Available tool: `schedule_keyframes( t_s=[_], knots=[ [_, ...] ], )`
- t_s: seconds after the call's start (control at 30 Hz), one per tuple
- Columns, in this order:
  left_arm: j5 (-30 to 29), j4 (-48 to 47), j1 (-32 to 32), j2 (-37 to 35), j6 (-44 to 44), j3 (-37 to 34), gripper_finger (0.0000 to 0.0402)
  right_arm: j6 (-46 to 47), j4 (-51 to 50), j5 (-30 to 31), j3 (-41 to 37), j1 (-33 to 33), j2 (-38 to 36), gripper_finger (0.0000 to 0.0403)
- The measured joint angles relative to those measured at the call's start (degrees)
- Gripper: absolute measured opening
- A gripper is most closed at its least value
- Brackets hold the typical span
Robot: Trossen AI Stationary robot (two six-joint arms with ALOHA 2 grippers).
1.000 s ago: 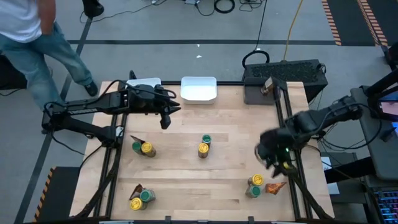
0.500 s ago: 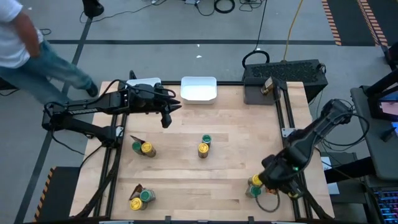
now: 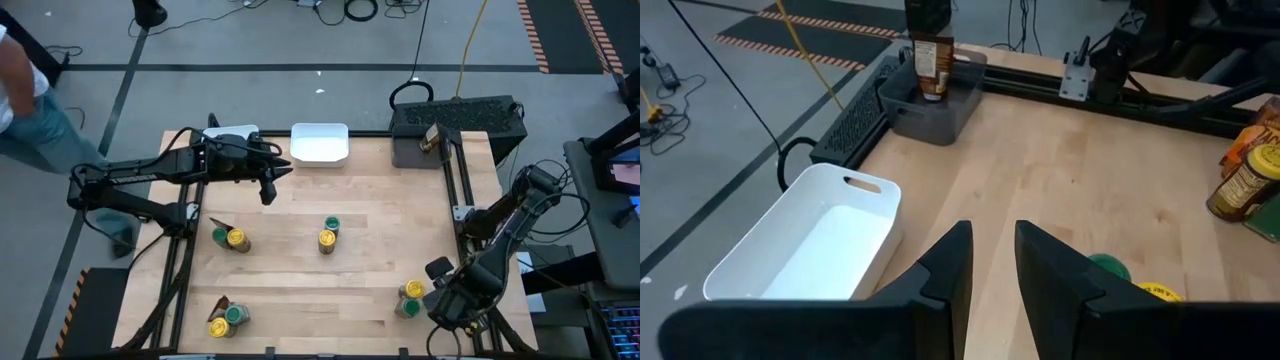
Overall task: Sort spices by type
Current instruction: Put the bottom right orange seasoning bag into the black bin
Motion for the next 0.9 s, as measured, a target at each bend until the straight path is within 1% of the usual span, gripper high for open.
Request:
schedule_keyframes(
  t_s=[0.07, 0.23, 0.37, 0.9],
  knots=[
    [0.0, 0.1, 0.0, 0.0, 0.0, 0.0, 0.0084, 1.2, 0.4, 0.4, 0.0, 1.3, 0.3, 0.0189],
    [0.0, 0.9, 0.0, 0.0, 0.0, 0.0, 0.0084, 2.7, 0.3, 5.5, 0.0, 3.5, 1.6, 0.0189],
    [0.0, 2.2, 0.0, 0.0, 0.0, 0.0, 0.0084, 3.3, 1.9, 5.8, -1.2, 3.9, 2.3, 0.0189],
    [0.1, 3.2, 0.0, 0.0, -0.4, 0.0, 0.0084, 7.9, 17.5, 6.2, -17.3, 3.9, 2.3, 0.0189]
  ],
)
